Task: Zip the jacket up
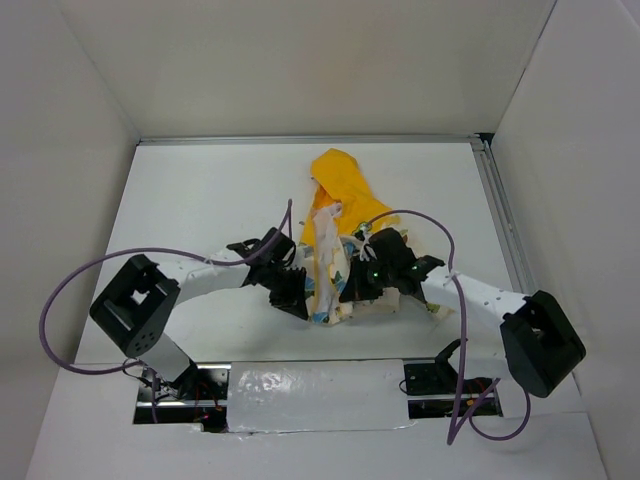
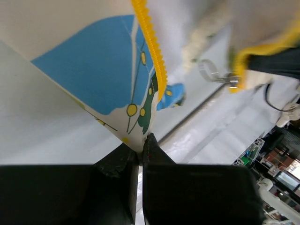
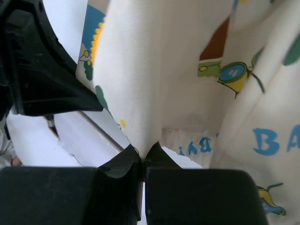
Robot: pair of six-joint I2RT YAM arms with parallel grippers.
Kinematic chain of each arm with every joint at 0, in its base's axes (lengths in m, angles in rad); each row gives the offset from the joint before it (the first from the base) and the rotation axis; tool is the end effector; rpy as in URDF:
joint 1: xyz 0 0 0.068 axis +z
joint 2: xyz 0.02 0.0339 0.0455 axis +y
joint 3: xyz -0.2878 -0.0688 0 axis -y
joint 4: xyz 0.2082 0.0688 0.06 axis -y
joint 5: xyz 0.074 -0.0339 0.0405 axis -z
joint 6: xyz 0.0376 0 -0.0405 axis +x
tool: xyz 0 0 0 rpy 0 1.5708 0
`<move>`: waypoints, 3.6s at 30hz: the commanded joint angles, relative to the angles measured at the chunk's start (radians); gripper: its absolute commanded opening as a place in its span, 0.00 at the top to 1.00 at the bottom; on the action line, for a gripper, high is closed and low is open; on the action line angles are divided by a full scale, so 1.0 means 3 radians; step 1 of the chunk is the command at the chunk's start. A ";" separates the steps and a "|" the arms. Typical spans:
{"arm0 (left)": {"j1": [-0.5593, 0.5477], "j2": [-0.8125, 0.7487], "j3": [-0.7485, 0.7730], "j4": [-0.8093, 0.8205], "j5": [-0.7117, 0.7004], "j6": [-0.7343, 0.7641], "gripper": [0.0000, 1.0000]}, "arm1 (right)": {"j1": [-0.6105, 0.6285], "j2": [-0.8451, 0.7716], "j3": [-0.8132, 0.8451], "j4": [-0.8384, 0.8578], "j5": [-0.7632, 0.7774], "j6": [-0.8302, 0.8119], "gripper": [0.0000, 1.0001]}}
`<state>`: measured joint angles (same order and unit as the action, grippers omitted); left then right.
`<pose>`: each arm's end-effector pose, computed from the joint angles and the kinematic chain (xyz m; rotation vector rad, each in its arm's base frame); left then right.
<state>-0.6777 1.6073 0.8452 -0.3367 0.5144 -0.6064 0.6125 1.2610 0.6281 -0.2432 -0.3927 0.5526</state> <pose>0.1996 -0.1844 0.2057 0.2860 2.8852 -1.0262 0.1597 0.1298 0.2293 -0.2659 2.6022 0.9530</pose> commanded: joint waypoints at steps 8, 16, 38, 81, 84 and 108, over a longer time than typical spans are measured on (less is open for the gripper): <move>0.0075 -0.1021 0.0486 0.0324 0.0080 -0.0060 1.00 | -0.0114 -0.0592 0.0074 0.1009 -0.0572 0.0024 1.00; 0.0178 -0.1441 0.0558 0.0585 0.0141 0.0062 1.00 | -0.0313 -0.1150 0.0039 0.1756 -0.0828 0.0101 1.00; 0.0107 -0.1472 0.0552 0.1076 0.0816 0.0001 1.00 | -0.0252 -0.1069 -0.0099 0.2302 0.0388 0.0203 1.00; -0.0205 -0.1272 0.1008 0.0514 -0.0288 -0.0080 1.00 | 0.0055 -0.1212 0.0177 0.1469 0.1037 -0.0313 1.00; -0.0379 -0.1242 0.1038 0.0483 -0.0339 -0.0091 1.00 | 0.0162 -0.1100 0.0207 0.1760 0.1099 -0.0277 1.00; -0.0415 -0.1436 0.0972 0.0115 -0.0723 -0.0034 1.00 | -0.0231 -0.1963 -0.0125 0.2386 0.0859 0.0106 1.00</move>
<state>-0.8143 1.1942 1.1473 -0.2981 0.3111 -0.6323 0.5655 0.7223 0.6044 0.3817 -0.1036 0.5640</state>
